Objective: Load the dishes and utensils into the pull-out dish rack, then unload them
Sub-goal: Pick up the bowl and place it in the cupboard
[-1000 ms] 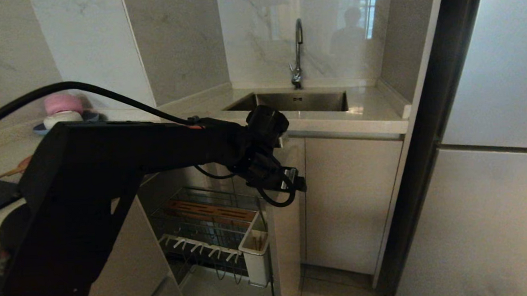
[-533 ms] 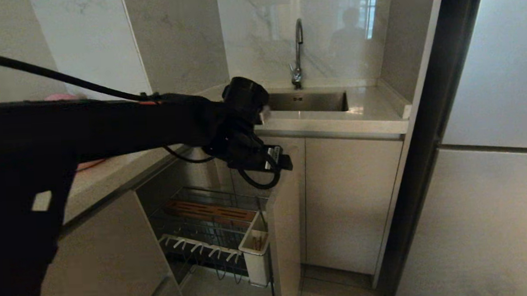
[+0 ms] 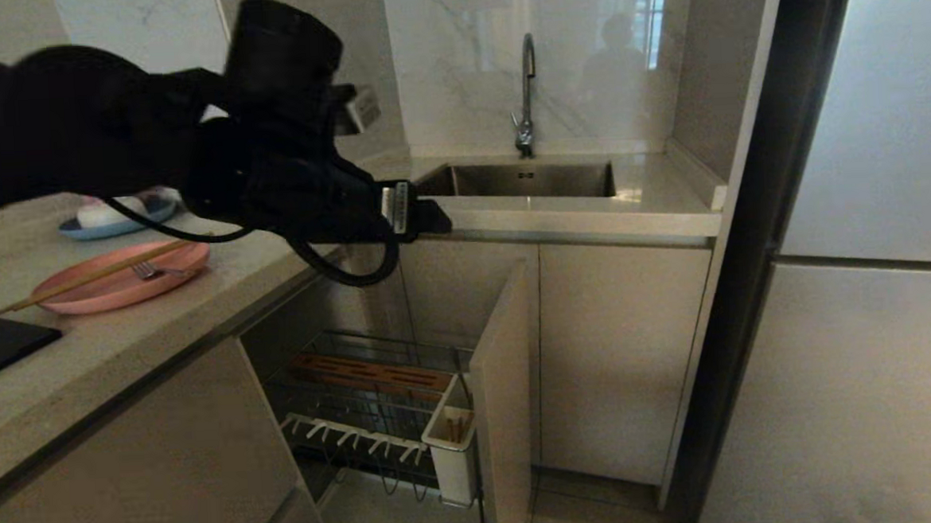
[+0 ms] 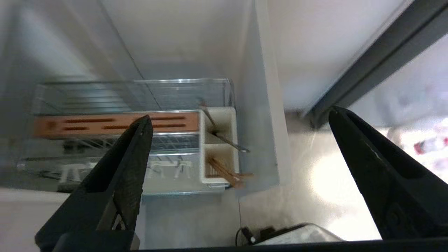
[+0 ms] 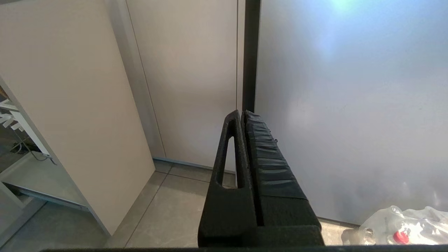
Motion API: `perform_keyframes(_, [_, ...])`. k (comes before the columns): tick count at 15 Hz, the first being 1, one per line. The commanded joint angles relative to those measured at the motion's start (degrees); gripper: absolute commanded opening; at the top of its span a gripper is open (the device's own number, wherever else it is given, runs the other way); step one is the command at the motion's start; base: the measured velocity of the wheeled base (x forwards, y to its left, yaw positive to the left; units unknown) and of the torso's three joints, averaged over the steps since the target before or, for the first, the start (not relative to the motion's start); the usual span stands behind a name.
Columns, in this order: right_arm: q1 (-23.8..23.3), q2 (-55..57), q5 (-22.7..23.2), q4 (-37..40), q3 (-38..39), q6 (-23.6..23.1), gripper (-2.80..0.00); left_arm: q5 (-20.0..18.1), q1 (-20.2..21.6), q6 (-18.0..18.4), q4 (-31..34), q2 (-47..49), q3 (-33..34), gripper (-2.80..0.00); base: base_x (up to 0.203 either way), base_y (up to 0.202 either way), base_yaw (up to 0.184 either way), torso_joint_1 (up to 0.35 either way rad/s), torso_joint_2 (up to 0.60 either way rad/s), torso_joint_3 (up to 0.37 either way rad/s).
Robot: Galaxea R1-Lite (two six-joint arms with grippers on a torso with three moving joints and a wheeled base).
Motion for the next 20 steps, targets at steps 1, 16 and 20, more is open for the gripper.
perform_keyframes(1, [0.0,0.0,0.0,0.0,0.0,0.0,-2.80,0.9,1.1,-0.1,0.1,-9.2,3.1,0.00,0.000,0.000,0.000,0.000,0.00,0.000])
perform_keyframes(16, [0.0,0.0,0.0,0.0,0.0,0.0,-2.80,1.0,23.0,5.1,-0.1,-51.4,22.8,-2.80,0.000,0.000,0.000,0.000,0.00,0.000])
perform_keyframes(20, [0.0,0.1,0.0,0.0,0.0,0.0,-2.80,1.0,29.6,10.3,-0.5,-62.8,31.8,-2.80,0.000,0.000,0.000,0.000,0.00,0.000])
